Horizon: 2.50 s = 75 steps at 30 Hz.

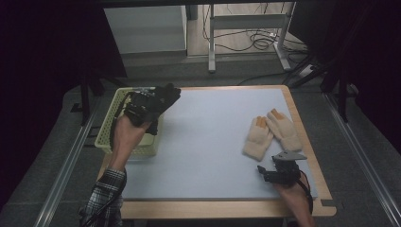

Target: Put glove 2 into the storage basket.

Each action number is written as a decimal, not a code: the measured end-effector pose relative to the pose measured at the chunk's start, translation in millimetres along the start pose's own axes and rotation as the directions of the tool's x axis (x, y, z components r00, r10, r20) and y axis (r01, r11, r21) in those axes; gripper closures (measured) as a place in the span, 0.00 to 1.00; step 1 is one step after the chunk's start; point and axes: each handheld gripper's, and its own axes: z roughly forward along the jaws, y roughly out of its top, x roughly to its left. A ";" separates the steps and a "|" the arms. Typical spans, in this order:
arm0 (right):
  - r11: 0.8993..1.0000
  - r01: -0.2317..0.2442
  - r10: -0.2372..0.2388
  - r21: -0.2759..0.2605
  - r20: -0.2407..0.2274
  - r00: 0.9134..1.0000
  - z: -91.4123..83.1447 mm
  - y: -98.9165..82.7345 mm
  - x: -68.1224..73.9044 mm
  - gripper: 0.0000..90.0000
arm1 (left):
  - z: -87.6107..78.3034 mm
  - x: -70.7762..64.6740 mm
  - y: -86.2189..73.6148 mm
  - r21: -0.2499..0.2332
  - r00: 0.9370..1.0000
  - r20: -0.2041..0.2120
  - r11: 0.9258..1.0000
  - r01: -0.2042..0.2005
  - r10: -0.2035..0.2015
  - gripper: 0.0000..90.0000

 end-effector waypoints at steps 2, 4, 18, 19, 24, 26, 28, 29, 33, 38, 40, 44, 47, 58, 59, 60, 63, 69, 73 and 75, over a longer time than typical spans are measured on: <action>1.000 0.000 0.000 0.000 0.000 1.000 0.0 0.0 0.0 0.29 | 1.0 14.6 -3.5 0.010 0.999 -0.028 1.000 0.028 -0.028 0.73; 1.000 -0.001 0.001 0.000 0.000 1.000 0.0 0.0 0.0 0.29 | 3.4 29.5 -7.9 0.025 0.997 -0.053 0.998 0.066 -0.064 0.73; 1.000 0.000 0.000 0.000 0.000 1.000 0.0 0.0 -0.1 0.29 | 50.5 89.8 -29.4 0.153 0.976 -0.135 0.970 0.191 -0.171 0.71; 1.000 0.000 0.000 0.000 0.001 1.000 0.0 0.0 -0.1 0.29 | 54.4 91.9 -30.5 0.164 0.975 -0.138 0.967 0.194 -0.172 0.71; 1.000 -0.001 0.001 0.000 0.000 1.000 0.0 0.0 -0.1 0.29 | 73.0 101.8 -36.0 0.206 0.971 -0.141 0.954 0.217 -0.191 0.71; 1.000 -0.001 0.001 0.000 0.000 1.000 0.0 0.0 -0.1 0.29 | 80.8 104.5 -37.8 0.232 0.971 -0.148 0.948 0.216 -0.185 0.70; 1.000 -0.001 0.001 0.000 0.000 1.000 0.0 0.0 -0.1 0.29 | 86.8 108.4 -39.4 0.242 0.967 -0.165 0.943 0.230 -0.194 0.70; 1.000 -0.001 0.001 0.000 0.000 1.000 0.0 0.0 -0.2 0.29 | 89.2 110.9 -40.2 0.255 0.966 -0.168 0.938 0.236 -0.197 0.70; 1.000 0.000 0.000 -0.001 0.000 1.000 0.0 0.0 -0.2 0.29 | 98.0 118.1 -44.5 0.286 0.962 -0.195 0.927 0.244 -0.193 0.67; 1.000 -0.001 0.001 0.000 -0.001 1.000 0.0 -0.1 -0.1 0.29 | 105.1 116.9 -46.4 0.344 0.968 -0.189 0.912 0.226 -0.168 0.41; 1.000 -0.001 0.001 -0.001 0.000 1.000 0.0 -0.1 -0.1 0.29 | 105.2 111.4 -44.2 0.373 0.973 -0.182 0.905 0.204 -0.145 0.24; 1.000 -0.001 0.001 0.000 -0.001 1.000 0.0 -0.1 -0.1 0.29 | 92.5 106.9 -40.2 0.359 0.979 -0.161 0.916 0.177 -0.127 0.10; 1.000 -0.001 0.001 0.000 0.000 1.000 0.0 -0.1 0.0 0.29 | 76.2 107.9 -37.7 0.313 0.983 -0.120 0.934 0.173 -0.142 0.06; 1.000 -0.001 0.001 0.000 0.000 1.000 0.0 -0.1 0.1 0.29 | 26.0 88.7 -40.8 0.065 0.994 0.024 0.993 0.101 -0.102 0.02; 1.000 -0.001 0.001 0.000 0.000 1.000 0.0 -0.1 0.1 0.29 | 22.7 83.7 -41.5 0.040 0.996 0.037 0.996 0.086 -0.087 0.02; 1.000 -0.001 0.001 0.000 0.000 1.000 0.0 -0.1 0.1 0.29 | 20.3 79.2 -41.9 0.021 0.996 0.047 0.997 0.074 -0.075 0.02; 1.000 -0.001 0.001 0.000 0.000 1.000 0.0 -0.1 0.1 0.29 | 13.3 63.3 -43.3 -0.034 0.997 0.071 0.999 0.021 -0.018 0.01; 1.000 -0.001 0.001 0.000 0.001 1.000 -0.1 -0.2 0.2 0.29 | 1.7 20.3 -47.7 -0.132 0.989 0.115 0.988 -0.080 0.095 0.01; 1.000 0.000 0.000 0.001 0.001 1.000 -0.2 -0.2 0.1 0.29 | -0.3 -10.0 -52.4 -0.174 0.976 0.137 0.974 -0.143 0.168 0.01; 1.000 0.000 0.000 0.001 0.002 1.000 -0.2 -0.2 0.1 0.29 | 0.4 -21.9 -55.5 -0.188 0.969 0.156 0.969 -0.162 0.192 0.01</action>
